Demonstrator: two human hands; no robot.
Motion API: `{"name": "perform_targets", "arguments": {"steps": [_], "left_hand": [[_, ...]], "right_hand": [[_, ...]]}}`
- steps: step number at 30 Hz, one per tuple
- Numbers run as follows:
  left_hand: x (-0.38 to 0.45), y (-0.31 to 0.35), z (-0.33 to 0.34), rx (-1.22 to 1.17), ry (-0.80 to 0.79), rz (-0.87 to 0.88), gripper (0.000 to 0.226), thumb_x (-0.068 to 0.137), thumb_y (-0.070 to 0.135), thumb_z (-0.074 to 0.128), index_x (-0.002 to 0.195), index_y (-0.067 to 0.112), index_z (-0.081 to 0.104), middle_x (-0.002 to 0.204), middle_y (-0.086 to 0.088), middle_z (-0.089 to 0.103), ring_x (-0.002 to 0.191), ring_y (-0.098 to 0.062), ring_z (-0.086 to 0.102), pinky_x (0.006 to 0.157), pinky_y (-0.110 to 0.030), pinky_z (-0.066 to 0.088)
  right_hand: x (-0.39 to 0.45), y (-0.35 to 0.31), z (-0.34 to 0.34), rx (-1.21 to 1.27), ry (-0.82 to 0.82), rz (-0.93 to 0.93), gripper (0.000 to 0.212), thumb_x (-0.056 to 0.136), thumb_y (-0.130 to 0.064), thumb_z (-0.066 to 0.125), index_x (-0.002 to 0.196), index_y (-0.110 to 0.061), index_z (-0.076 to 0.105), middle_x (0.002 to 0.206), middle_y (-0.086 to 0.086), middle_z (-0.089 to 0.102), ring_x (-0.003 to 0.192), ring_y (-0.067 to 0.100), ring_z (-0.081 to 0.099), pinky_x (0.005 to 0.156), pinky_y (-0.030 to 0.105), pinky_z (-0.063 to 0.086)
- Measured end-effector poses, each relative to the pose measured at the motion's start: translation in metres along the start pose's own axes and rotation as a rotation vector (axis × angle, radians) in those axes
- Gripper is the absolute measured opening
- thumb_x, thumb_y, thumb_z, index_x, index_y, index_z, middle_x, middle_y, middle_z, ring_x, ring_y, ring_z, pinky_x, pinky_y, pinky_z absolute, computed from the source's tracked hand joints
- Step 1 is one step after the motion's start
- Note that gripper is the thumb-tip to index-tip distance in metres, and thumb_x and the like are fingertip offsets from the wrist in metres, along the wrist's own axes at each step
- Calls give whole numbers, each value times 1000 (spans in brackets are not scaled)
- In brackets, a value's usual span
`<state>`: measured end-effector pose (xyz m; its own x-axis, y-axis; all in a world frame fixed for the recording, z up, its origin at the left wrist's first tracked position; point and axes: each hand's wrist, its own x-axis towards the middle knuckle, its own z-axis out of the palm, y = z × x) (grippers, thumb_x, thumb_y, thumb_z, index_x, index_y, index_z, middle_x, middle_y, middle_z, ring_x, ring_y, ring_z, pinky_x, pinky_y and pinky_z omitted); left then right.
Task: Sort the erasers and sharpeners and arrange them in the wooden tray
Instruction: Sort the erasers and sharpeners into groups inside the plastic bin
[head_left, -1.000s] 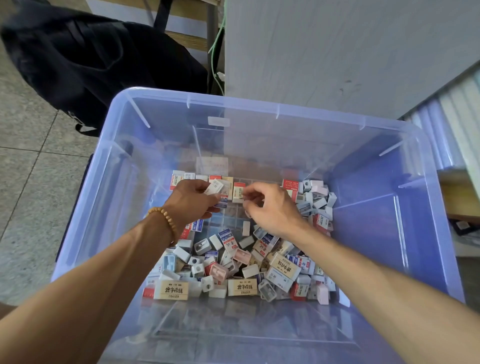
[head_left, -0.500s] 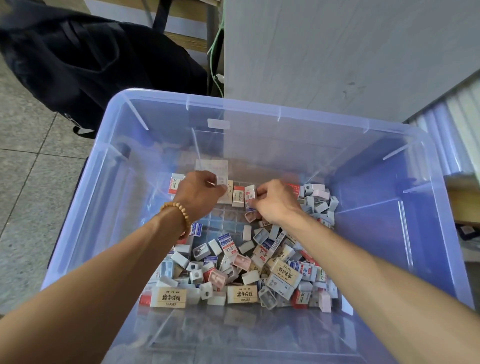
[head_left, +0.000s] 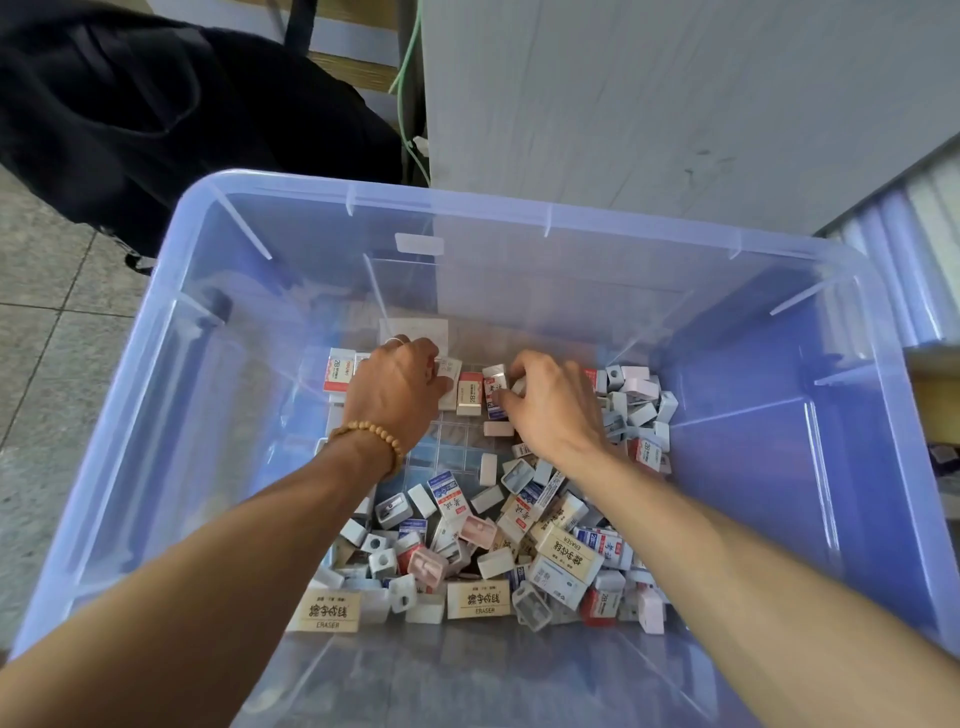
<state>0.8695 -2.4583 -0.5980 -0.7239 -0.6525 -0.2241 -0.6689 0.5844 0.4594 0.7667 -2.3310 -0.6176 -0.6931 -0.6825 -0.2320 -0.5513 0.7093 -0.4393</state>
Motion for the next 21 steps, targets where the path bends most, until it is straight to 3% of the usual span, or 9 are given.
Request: {"name": "perform_targets", "arguments": {"steps": [4,7,10,13,16,21], "left_hand": [[-8,-6,-2,106,82,180,31,88,22,70,118,12,67,110,-9,63,91,-31,63,64,-34,48],[-9,-12,-1,269,20,391,43,78,28,80,118,15,69,115,-7,65,103,-28,57,78,-40,51],[-10,-12,2,410,-47,396,49,77,38,79,120,17,68,118,-5,65,106,-27,56,88,-40,47],[-10,-11,5,508,-38,387,47,74,37,82,113,15,68,109,-5,67,98,-27,59,80,-40,49],[-8,-6,4,487,1,372,41,76,32,81,110,15,65,105,-6,66,97,-28,58,79,-39,48],[-12,-5,0,391,-3,321,40,90,35,63,125,16,58,124,-5,58,114,-26,50,93,-38,43]], "right_hand": [[-8,2,-1,14,-59,-67,13,88,-7,69,100,-7,73,82,1,74,63,17,68,61,33,60],[-16,3,-2,-163,-84,-161,6,89,-5,67,89,-9,72,74,-3,63,59,12,58,55,19,48],[-17,5,-5,-361,-48,-285,13,97,-12,60,92,-9,72,80,1,62,62,16,50,62,24,41],[-13,4,-8,-399,-11,-323,16,99,-19,60,97,-9,73,85,2,63,64,19,53,64,30,48],[-12,7,-14,-328,24,-263,20,92,-25,70,105,-10,70,94,4,63,72,23,64,66,32,50],[-15,14,-22,-333,20,-136,22,87,-20,71,107,-11,68,97,3,70,80,26,69,69,33,52]]}}
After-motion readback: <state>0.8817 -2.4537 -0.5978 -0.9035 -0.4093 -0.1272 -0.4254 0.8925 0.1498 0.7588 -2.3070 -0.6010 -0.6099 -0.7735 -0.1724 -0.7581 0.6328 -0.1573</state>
